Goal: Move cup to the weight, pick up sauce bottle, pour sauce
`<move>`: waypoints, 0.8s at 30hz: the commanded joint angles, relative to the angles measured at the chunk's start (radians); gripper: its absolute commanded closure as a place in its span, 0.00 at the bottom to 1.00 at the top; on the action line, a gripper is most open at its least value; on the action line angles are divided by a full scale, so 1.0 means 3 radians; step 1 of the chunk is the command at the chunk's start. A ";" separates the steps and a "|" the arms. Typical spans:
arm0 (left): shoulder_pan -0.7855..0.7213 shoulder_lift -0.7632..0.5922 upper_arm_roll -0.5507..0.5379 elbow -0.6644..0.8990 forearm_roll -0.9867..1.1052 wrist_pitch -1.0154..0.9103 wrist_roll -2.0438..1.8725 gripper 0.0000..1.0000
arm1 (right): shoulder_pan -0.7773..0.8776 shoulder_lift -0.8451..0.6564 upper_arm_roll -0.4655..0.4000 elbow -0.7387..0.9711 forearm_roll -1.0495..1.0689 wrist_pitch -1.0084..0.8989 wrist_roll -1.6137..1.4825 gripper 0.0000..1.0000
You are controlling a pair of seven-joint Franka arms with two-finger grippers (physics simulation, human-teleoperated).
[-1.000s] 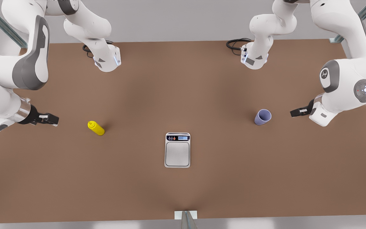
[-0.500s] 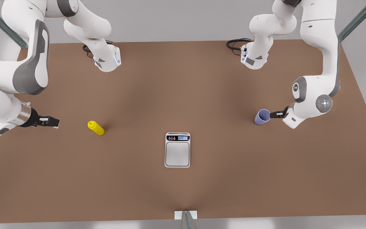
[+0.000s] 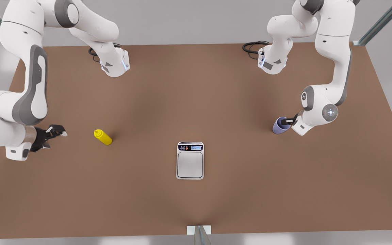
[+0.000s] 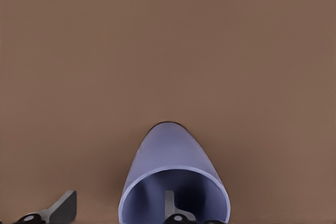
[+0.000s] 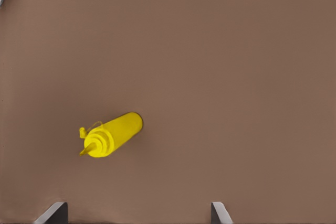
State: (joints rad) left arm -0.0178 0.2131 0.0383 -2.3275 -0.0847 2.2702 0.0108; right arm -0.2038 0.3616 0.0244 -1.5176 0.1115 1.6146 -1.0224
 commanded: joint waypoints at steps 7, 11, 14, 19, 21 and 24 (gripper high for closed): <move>-0.0007 -0.0015 0.0000 -0.0064 0.0001 -0.0010 -0.0005 0.64 | -0.0726 0.0165 0.0001 -0.0606 0.1096 -0.0120 -0.2890 0.00; -0.0007 -0.0020 0.0000 -0.0055 -0.0004 0.0016 -0.0005 0.79 | -0.0993 0.0681 -0.0005 -0.0893 0.1556 -0.0115 -0.4016 0.00; -0.0007 0.0016 0.0000 -0.0044 -0.0122 0.0205 -0.0026 0.79 | -0.1090 0.0922 -0.0005 -0.0990 0.1597 -0.0074 -0.4471 0.00; -0.0012 0.0011 0.0000 -0.0044 -0.0122 0.0205 -0.0026 0.79 | -0.1269 0.1101 0.0001 -0.1133 0.1765 0.0048 -0.5044 0.00; -0.0012 0.0011 0.0000 -0.0044 -0.0122 0.0195 -0.0021 0.79 | -0.1269 0.1136 0.0001 -0.1159 0.2052 0.0094 -0.5208 0.00; -0.0012 0.0006 0.0000 -0.0044 -0.0122 0.0195 -0.0021 0.79 | -0.1351 0.1070 0.0001 -0.1435 0.2430 0.0386 -0.5387 0.00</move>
State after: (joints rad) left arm -0.0218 0.2110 0.0388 -2.3408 -0.0546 2.3280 -0.0020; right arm -0.6089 0.6804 0.0258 -1.9637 0.8433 1.7387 -2.6448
